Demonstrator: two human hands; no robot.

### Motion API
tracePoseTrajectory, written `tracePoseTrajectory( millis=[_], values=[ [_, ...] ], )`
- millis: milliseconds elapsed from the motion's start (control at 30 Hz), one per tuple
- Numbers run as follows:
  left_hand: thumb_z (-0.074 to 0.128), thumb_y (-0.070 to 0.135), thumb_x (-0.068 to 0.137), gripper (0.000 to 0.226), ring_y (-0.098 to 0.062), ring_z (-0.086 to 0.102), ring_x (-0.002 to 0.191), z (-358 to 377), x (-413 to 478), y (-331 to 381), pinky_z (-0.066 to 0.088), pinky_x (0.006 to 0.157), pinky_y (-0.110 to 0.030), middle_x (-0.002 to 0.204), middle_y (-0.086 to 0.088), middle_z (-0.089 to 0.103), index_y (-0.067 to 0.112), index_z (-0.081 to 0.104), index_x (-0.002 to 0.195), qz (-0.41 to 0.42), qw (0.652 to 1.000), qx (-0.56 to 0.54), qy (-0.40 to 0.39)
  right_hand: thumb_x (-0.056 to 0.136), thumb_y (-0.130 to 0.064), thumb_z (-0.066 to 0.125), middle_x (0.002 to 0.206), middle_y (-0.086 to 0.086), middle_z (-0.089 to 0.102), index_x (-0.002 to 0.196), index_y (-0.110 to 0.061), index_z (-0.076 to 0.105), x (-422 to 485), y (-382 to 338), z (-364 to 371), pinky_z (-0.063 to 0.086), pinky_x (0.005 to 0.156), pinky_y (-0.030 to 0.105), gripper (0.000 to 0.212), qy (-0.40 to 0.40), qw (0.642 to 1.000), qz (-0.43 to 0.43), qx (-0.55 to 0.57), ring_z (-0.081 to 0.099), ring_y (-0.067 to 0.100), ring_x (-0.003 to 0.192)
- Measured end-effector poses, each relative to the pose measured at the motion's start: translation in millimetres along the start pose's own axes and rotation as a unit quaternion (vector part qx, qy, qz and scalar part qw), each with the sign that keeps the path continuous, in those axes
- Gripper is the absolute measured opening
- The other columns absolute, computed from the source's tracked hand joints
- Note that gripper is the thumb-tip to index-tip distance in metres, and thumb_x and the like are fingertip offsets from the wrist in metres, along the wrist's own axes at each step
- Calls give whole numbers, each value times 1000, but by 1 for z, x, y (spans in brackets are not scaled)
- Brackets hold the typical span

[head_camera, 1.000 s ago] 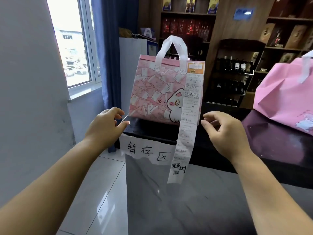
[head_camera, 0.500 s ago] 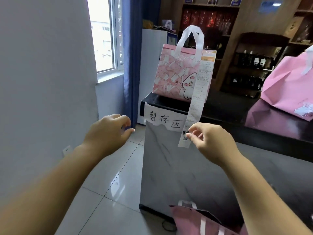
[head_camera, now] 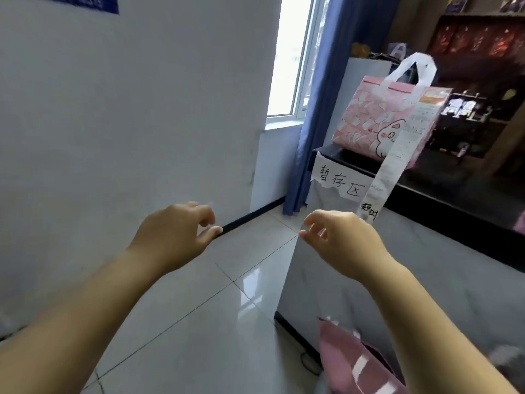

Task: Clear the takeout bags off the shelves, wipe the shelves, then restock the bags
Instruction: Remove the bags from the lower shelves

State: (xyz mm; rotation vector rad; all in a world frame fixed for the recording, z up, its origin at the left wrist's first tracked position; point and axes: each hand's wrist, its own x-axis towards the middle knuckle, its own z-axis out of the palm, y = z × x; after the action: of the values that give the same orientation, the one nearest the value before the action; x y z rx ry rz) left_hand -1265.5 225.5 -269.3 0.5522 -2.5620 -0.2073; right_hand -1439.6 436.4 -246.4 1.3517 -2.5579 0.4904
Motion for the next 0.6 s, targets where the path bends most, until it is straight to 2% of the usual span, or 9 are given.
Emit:
tracePoseTrajectory(
  millis=[67, 167, 333, 600],
  values=[
    [54, 50, 86, 24, -11, 60, 80, -14, -39, 3, 46, 63, -27, 89, 15, 61, 28, 63, 91, -32, 999, 9, -5, 89, -47, 54, 96, -14, 66, 106, -30, 62, -19, -18, 0, 43, 66, 25, 25, -16, 999, -31, 14, 61, 11, 85],
    [55, 49, 86, 21, -12, 58, 78, -40, -95, 5, 42, 61, -26, 87, 15, 59, 29, 62, 92, -81, 996, 32, -19, 89, -47, 54, 97, -12, 66, 108, -30, 62, -45, -50, 0, 48, 71, 27, 27, -42, 996, -65, 45, 60, 10, 85],
    [54, 47, 88, 23, -14, 60, 82, -86, -184, -3, 51, 69, -31, 92, 9, 64, 27, 63, 94, -139, 987, 70, -44, 90, -49, 51, 101, -12, 66, 112, -29, 60, -83, -112, 2, 51, 76, 28, 30, -93, 984, -142, 52, 60, 10, 89],
    [50, 51, 88, 28, -10, 58, 83, -174, -324, -37, 51, 69, -29, 96, 10, 63, 28, 62, 99, -247, 960, 127, -45, 89, -51, 49, 98, -12, 64, 108, -30, 58, -136, -242, 8, 51, 74, 32, 29, -131, 954, -262, 60, 60, 13, 88]
  ],
)
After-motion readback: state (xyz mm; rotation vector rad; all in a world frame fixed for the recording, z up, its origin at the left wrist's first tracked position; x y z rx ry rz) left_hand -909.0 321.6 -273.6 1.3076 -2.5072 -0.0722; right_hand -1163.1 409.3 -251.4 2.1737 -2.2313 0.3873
